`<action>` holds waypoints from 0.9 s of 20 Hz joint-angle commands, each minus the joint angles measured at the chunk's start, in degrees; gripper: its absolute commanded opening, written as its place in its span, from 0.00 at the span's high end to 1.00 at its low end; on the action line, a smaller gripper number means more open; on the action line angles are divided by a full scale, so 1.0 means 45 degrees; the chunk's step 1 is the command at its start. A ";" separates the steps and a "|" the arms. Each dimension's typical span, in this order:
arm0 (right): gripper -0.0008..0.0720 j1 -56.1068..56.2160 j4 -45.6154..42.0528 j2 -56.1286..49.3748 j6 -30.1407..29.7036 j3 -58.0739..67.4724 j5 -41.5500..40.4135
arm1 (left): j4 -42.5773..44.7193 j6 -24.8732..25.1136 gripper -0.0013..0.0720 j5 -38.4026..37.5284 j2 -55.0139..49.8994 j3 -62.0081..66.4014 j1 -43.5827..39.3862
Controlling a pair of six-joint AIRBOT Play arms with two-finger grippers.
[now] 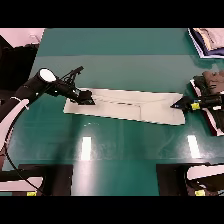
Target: Fold the shirts.
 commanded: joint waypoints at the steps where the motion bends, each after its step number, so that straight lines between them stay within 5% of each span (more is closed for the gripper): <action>1: 0.97 0.0369 0.0277 -0.0102 -0.0384 0.0087 0.0578 | 0.0010 -0.0209 0.95 0.0359 -0.0010 0.0015 -0.0432; 7: 0.97 0.0554 0.0330 0.1583 0.0277 0.0374 0.1117 | 0.0005 -0.0782 0.95 0.2963 -0.0267 0.0525 -0.2093; 18: 0.97 0.5212 0.0330 0.2846 0.4653 0.7159 0.2856 | -0.0083 -0.1549 0.95 0.2608 -0.5532 0.6169 -0.3837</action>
